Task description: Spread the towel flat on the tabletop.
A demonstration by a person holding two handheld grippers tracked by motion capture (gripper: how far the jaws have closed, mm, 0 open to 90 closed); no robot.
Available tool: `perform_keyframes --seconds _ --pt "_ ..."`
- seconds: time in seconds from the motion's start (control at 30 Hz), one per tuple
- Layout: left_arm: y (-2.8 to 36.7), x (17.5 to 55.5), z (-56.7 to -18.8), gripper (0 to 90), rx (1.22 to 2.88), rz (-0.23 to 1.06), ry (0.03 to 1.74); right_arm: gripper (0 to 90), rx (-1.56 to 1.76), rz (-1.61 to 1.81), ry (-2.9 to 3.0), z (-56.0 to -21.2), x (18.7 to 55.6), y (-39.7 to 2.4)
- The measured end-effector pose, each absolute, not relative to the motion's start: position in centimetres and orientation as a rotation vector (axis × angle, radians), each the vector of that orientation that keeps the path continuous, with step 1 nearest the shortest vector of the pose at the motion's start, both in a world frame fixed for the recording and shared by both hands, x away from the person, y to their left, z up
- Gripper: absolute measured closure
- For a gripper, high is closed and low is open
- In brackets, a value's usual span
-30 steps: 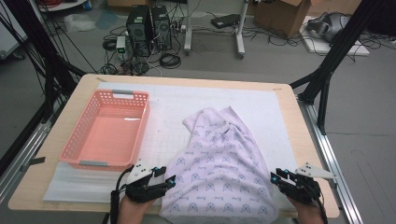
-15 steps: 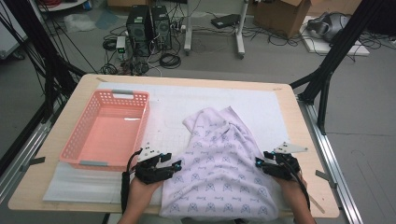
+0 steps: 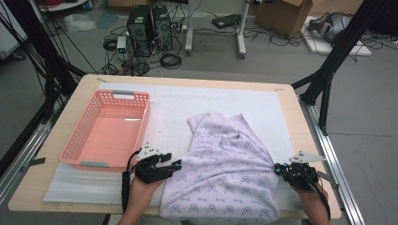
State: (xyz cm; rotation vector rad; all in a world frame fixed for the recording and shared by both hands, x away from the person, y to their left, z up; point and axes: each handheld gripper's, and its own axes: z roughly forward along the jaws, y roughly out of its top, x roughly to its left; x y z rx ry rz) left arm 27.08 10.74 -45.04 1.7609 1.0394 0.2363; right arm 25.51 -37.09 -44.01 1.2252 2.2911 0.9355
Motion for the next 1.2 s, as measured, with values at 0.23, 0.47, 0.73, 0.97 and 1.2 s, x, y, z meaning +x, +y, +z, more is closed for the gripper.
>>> perform_keyframes --seconds 0.23,0.47,0.73,0.97,1.2 --pt "10.4 27.5 -45.2 47.5 1.776 0.223 1.061 61.6 1.214 1.048 2.223 -44.2 25.5 -37.5" --pt "10.0 29.5 -44.2 49.2 1.756 0.204 1.089 61.9 1.206 1.027 2.207 -44.1 25.5 -37.8" --pt "8.0 33.4 -43.7 56.2 1.822 0.254 1.147 61.8 1.177 1.016 2.21 -44.0 25.5 -37.5" --pt "6.0 36.3 -43.7 63.0 1.855 0.264 1.187 61.6 1.166 1.027 2.213 -43.9 25.5 -37.3" --pt "3.0 37.4 -44.7 59.3 1.885 0.241 1.202 62.6 1.157 1.044 2.227 -44.0 25.6 -37.1"
